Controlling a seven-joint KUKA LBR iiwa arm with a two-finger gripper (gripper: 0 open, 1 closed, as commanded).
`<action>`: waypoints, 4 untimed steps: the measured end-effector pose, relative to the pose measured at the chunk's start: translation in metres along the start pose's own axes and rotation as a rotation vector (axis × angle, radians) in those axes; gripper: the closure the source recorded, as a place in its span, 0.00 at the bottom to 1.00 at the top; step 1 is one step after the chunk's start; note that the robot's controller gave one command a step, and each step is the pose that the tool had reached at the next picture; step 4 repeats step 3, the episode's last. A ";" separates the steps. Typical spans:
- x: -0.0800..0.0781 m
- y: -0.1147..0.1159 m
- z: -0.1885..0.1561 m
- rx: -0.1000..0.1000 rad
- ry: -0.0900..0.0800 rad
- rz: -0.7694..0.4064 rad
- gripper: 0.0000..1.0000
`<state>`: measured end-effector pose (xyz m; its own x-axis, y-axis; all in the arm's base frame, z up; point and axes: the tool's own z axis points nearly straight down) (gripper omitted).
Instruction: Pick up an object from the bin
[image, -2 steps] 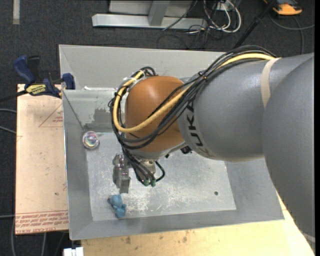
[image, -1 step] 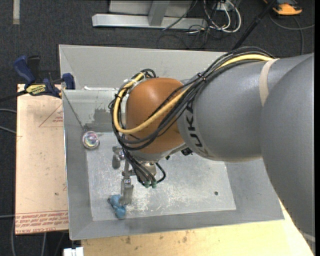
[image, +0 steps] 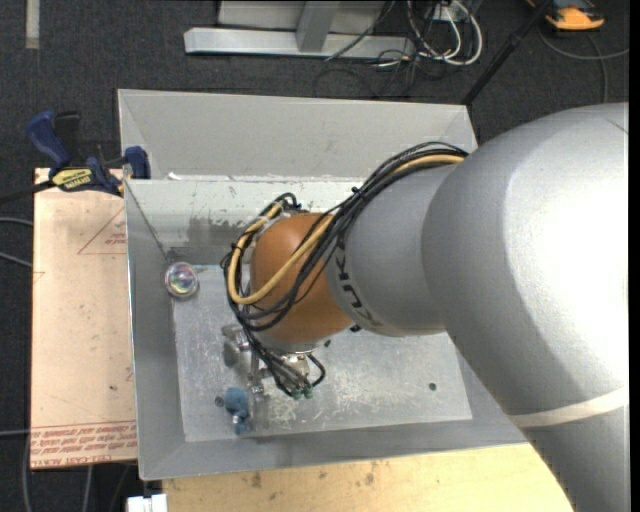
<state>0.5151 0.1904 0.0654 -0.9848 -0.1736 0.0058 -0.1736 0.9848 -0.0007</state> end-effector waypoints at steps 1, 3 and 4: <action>-0.002 0.001 -0.005 -0.002 -0.007 0.000 1.00; 0.005 0.015 -0.229 -0.003 -0.018 -0.023 1.00; 0.005 0.015 -0.229 -0.003 -0.018 -0.023 1.00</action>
Offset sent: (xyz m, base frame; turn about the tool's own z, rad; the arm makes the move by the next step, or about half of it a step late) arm 0.0000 0.0000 0.0000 0.0000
